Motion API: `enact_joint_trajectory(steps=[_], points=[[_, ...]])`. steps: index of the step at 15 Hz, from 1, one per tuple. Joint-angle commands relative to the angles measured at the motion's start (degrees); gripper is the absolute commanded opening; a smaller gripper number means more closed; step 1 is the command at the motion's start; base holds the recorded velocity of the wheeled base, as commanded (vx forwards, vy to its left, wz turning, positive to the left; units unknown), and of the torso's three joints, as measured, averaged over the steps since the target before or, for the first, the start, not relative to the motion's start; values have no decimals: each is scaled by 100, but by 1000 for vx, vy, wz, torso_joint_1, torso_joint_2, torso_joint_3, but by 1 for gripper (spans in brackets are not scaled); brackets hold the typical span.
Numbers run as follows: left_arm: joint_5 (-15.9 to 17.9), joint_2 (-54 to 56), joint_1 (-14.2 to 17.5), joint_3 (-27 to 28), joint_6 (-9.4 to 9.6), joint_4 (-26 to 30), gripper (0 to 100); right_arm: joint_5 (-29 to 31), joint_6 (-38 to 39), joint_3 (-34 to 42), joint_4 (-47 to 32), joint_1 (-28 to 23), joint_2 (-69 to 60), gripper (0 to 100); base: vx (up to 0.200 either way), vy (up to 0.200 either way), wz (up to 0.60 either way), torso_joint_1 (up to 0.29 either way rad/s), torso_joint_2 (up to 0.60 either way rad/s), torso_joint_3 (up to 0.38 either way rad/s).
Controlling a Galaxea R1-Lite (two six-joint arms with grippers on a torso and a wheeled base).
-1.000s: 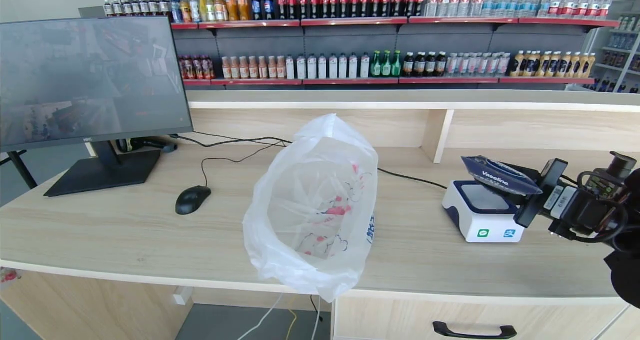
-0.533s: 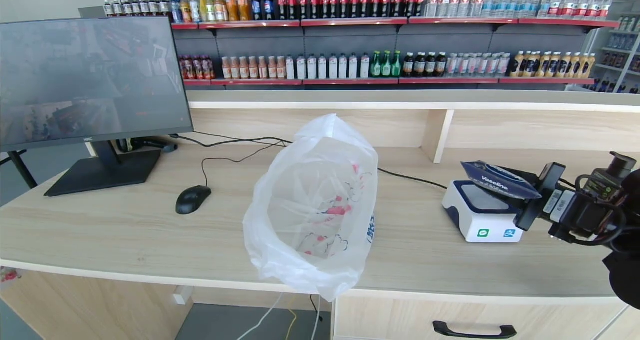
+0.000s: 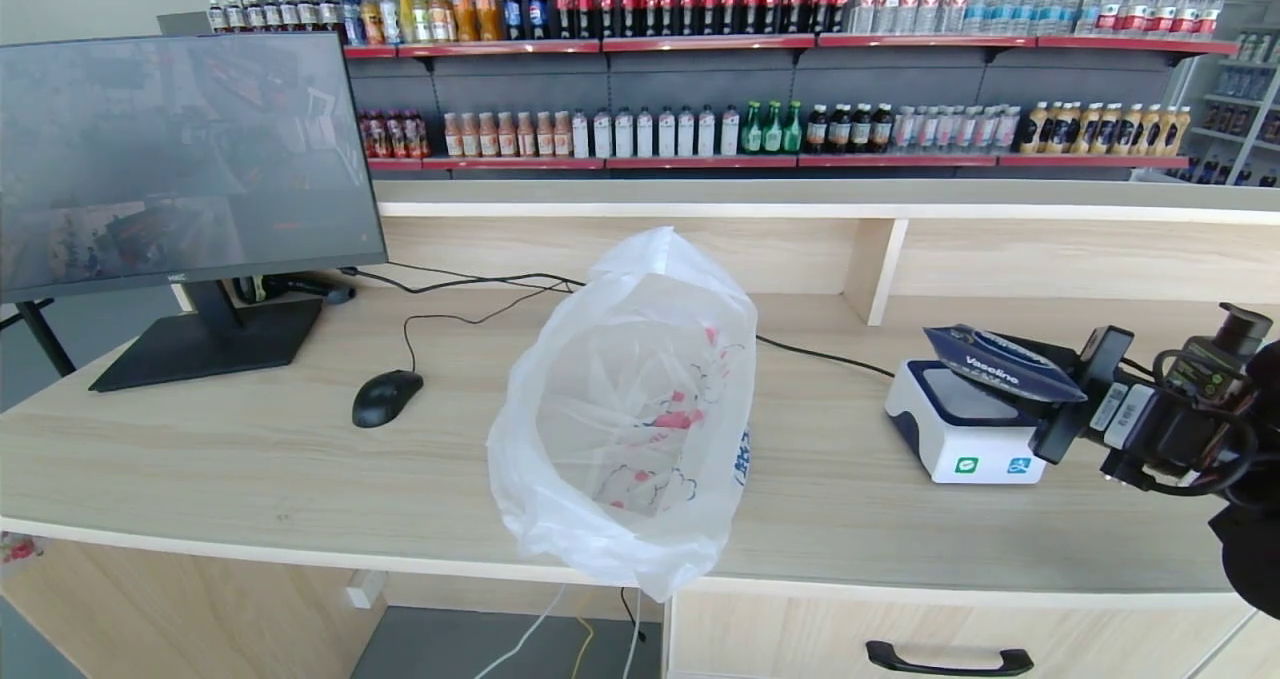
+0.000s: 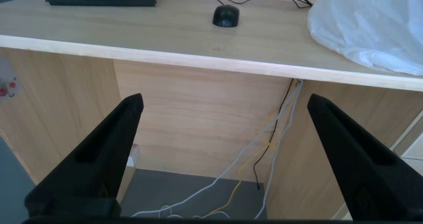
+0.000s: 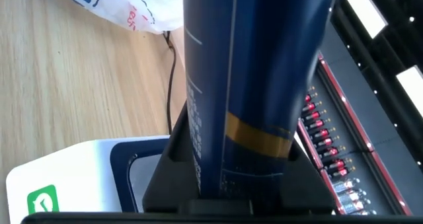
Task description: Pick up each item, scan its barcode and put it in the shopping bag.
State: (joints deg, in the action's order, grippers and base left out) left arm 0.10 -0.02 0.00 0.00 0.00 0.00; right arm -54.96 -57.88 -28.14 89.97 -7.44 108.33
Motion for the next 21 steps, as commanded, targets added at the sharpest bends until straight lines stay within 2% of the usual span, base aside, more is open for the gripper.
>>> enact_joint_trajectory(steps=[1, 10, 13, 17, 19, 21], points=[[-1, 2, 0, 0, 0, 0, 100, 29, -13, 1, 3, -3, 92, 0, 0, 0, 0, 0, 0, 0], [-1, 2, 0, 0, 0, 0, 100, 46, -57, 36, 3, 58, 83, 0, 0, 0, 0, 0, 0, 0], [-1, 2, 0, 0, 0, 0, 100, 169, -30, 335, 3, 58, -66, 0, 0, 0, 0, 0, 0, 0], [-1, 2, 0, 9, 0, 0, 100, 257, 436, 291, 3, 295, -268, 0, 0, 0, 0, 0, 0, 0], [-1, 2, 0, 0, 0, 0, 100, 512, 717, 317, 3, 313, -479, 0, 0, 0, 0, 0, 0, 0], [-1, 2, 0, 0, 0, 0, 100, 1883, 1613, 344, 3, 805, -954, 0, 0, 0, 0, 0, 0, 0]])
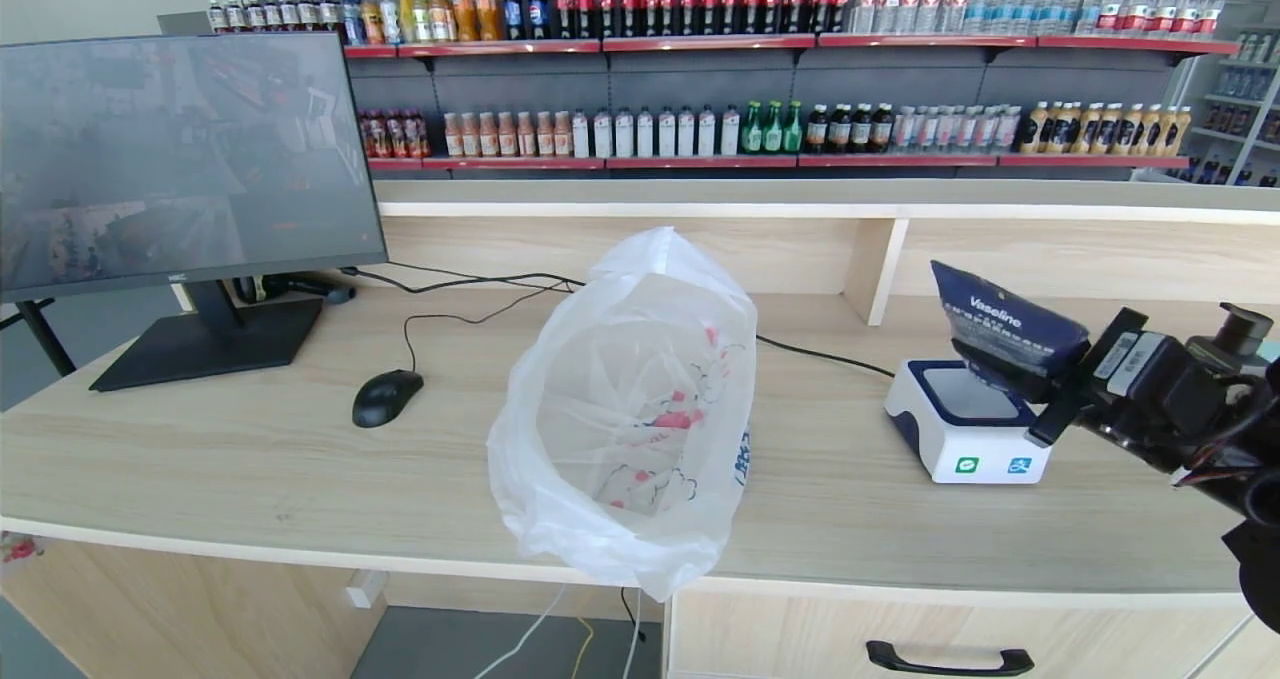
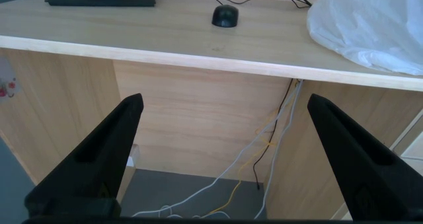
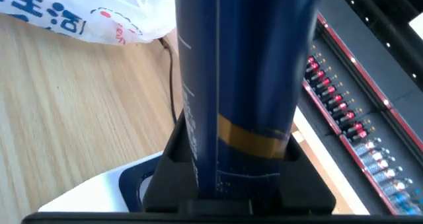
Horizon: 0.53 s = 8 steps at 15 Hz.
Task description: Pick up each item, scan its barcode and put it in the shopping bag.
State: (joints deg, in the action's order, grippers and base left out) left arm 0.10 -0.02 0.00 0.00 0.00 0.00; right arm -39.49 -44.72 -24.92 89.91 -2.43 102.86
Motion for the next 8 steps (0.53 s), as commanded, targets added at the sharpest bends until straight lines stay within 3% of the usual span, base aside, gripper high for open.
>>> enact_joint_trajectory(steps=[1, 4, 5, 8], points=[[-1, 2, 0, 0, 0, 0, 100, 723, 543, 22, 9, 506, -451, 0, 0, 0, 0, 0, 0, 0], [-1, 2, 0, 9, 0, 0, 100, 2780, 1879, 549, 9, 1570, -873, 0, 0, 0, 0, 0, 0, 0], [-1, 2, 0, 0, 0, 0, 100, 2999, 2063, 541, 9, 1614, -935, 0, 0, 0, 0, 0, 0, 0], [-1, 2, 0, 0, 0, 0, 100, 4142, 3601, 233, 9, 1807, -1040, 0, 0, 0, 0, 0, 0, 0]])
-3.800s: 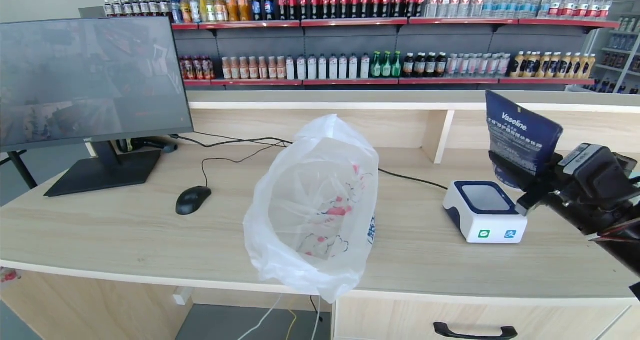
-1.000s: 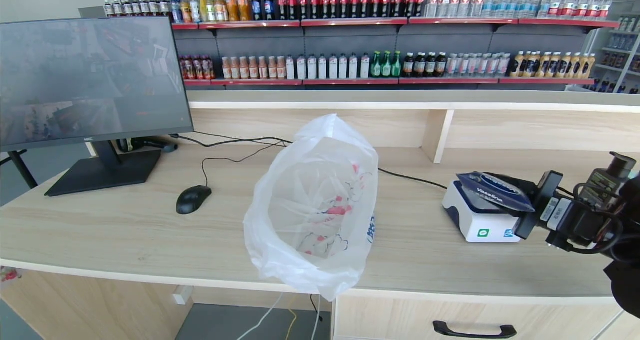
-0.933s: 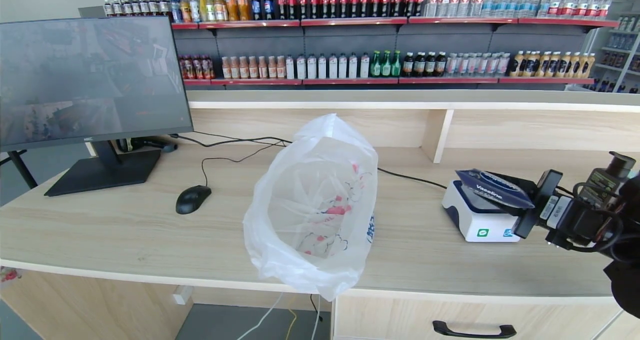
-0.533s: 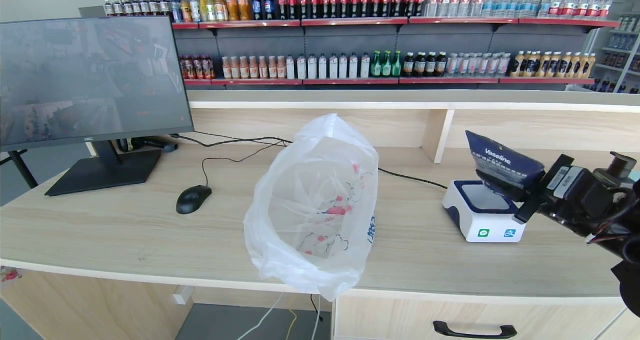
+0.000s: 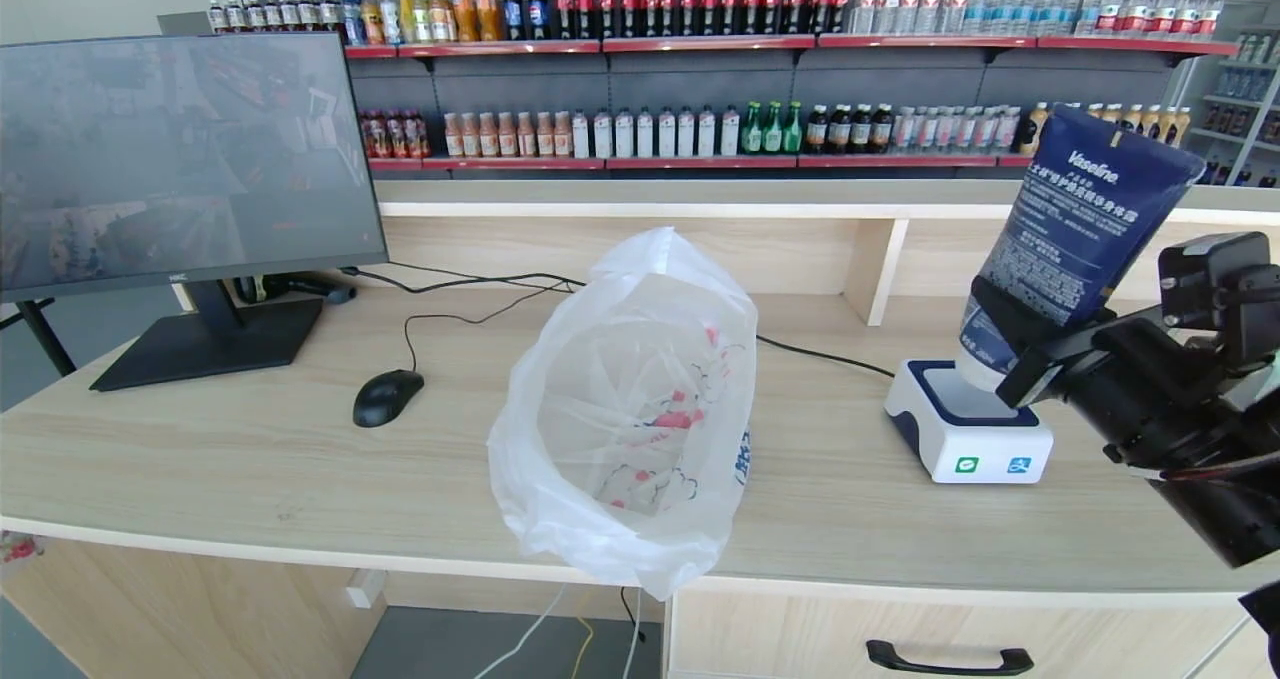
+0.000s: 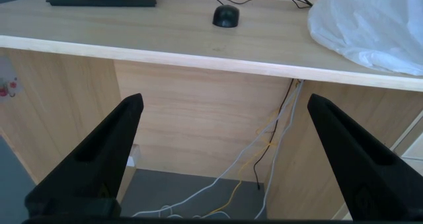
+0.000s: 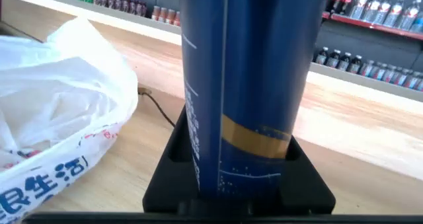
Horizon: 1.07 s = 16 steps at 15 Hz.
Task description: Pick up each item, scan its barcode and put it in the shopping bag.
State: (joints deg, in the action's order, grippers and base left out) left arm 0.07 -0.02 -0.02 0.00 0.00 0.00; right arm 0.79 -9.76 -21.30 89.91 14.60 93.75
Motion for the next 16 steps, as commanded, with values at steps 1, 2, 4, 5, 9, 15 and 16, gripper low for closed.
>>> enact_joint_trajectory(steps=[1, 2, 4, 5, 9, 15, 16], points=[[1, 2, 2, 0, 0, 0, 100, 483, 590, -173, 9, 122, -120, 0, 0, 0, 0, 0, 0, 0], [1, 2, 2, 0, 9, 0, 100, 518, 959, -129, 9, 122, -146, 0, 0, 0, 0, 0, 0, 0], [1, 2, 2, 0, 9, 0, 100, 501, 976, 3, 9, 130, -164, 0, 0, 0, 0, 0, 0, 0], [1, 2, 2, 0, 53, 0, 100, 501, 933, 143, 9, 227, -164, 0, 0, 0, 0, 0, 0, 0], [1, 2, 2, 0, 53, 9, 100, 501, 994, 284, 9, 192, -181, 0, 0, 0, 0, 0, 0, 0], [1, 2, 11, 9, -9, 9, 100, 501, 1073, 328, 9, 174, -164, 0, 0, 133, 0, -1, 2, 2], [1, 2, 11, 9, -9, 9, 100, 501, 1082, 354, 9, 166, -172, 0, 0, 200, 0, 12, 12, 2]])
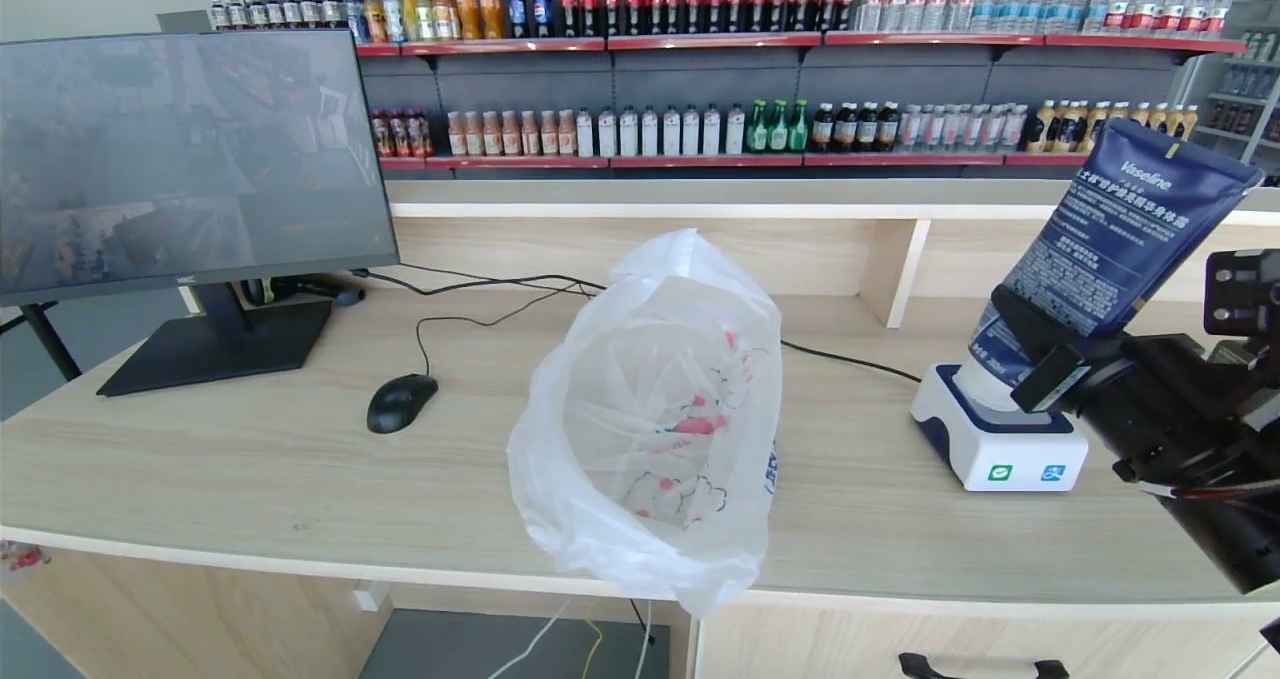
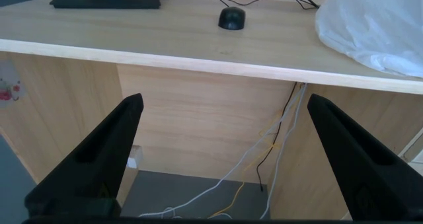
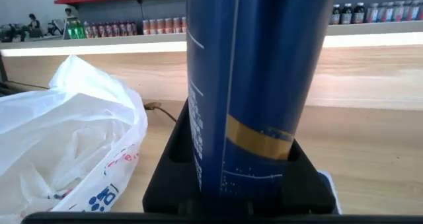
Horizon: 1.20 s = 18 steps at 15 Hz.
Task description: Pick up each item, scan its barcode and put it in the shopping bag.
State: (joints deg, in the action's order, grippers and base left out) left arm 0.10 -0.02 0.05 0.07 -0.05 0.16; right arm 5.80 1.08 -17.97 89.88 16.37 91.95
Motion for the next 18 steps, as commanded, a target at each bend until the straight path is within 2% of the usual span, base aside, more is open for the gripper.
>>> enact_joint_trajectory(steps=[1, 7, 13, 15, 17, 18], points=[[-1, 2, -5, 1, -4, -7, 100, 0, 15, 30, 12, -20, 16, 0, 0, 200, 0, 12, 7, -2], [-1, 2, -5, 1, 5, -7, 100, 0, 23, -137, 12, -11, 77, 0, 0, 200, 0, 2, 2, 3], [-1, 2, -5, 1, 5, -16, 100, -44, 50, -453, 12, 33, 306, 0, 0, 0, 0, 0, 0, 0], [-1, 2, -5, 1, 5, -16, 100, -185, 533, -506, 12, 375, 455, 0, 0, 0, 0, 0, 0, 0], [-1, 2, -5, -7, 5, -16, 100, -220, 1025, -497, 12, 455, 508, 0, 0, 0, 0, 0, 0, 0], [-1, 2, -5, -7, 5, -16, 100, -422, 1447, -479, 12, 499, 648, 0, 0, 0, 0, 0, 0, 0]])
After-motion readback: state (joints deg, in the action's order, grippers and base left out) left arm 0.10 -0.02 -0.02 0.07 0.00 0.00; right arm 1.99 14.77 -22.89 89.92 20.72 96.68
